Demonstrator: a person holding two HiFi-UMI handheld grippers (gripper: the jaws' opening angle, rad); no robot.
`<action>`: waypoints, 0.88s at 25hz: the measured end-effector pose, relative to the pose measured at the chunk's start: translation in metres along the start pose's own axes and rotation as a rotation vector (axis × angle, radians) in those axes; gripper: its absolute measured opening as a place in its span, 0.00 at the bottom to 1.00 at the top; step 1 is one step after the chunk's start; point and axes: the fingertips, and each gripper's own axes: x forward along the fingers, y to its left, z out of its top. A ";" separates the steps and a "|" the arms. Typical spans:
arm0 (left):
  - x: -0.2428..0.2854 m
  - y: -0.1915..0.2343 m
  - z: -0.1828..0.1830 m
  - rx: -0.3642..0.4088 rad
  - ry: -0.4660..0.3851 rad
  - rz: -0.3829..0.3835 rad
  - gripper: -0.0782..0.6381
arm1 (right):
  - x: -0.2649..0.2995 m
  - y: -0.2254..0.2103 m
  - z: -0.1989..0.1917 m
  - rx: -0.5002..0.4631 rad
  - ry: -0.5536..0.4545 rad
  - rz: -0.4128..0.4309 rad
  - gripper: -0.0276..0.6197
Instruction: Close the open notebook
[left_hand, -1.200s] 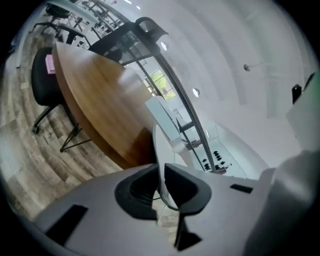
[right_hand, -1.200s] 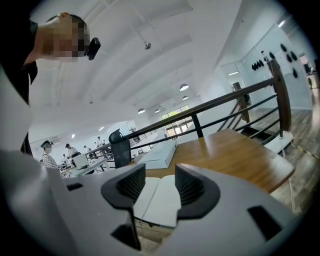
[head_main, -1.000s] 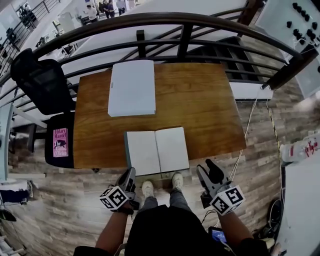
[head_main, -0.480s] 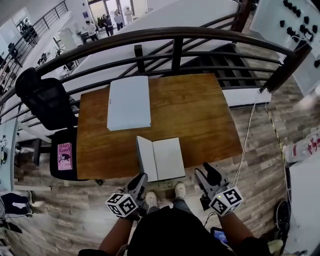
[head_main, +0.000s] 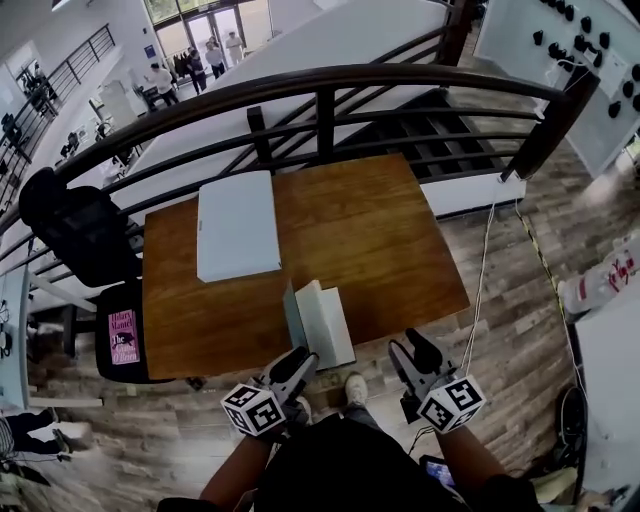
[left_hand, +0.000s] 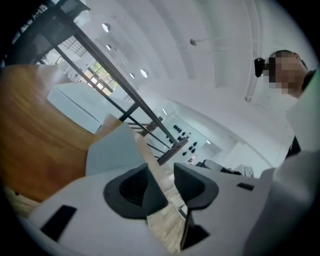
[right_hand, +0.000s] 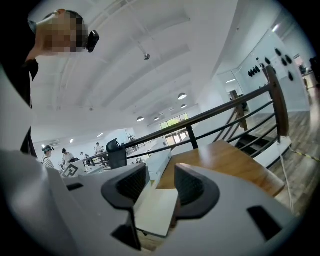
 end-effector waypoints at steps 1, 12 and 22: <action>0.003 -0.004 0.003 0.002 -0.006 -0.014 0.35 | -0.001 -0.001 0.001 0.002 -0.004 -0.004 0.32; -0.001 -0.002 0.031 0.024 -0.057 0.009 0.35 | 0.000 -0.005 0.013 -0.006 -0.038 0.000 0.32; -0.022 0.007 0.101 0.215 -0.161 0.131 0.30 | 0.013 -0.006 0.038 -0.069 -0.079 -0.001 0.31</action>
